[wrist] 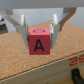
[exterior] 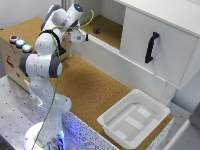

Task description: Put the pink block on top of the drawer

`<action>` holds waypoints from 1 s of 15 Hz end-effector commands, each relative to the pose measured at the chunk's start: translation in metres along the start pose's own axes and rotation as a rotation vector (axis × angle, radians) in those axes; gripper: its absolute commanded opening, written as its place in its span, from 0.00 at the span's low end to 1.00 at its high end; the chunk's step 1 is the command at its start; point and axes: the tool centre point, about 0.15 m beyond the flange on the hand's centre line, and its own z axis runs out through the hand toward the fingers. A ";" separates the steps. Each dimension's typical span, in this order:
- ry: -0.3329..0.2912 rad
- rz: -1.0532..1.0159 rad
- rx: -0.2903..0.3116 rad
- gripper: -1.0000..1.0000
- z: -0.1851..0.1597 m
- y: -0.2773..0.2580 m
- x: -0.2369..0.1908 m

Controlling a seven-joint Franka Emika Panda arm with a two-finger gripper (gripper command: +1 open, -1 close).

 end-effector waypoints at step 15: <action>0.272 -0.336 -0.146 0.00 0.120 -0.065 0.014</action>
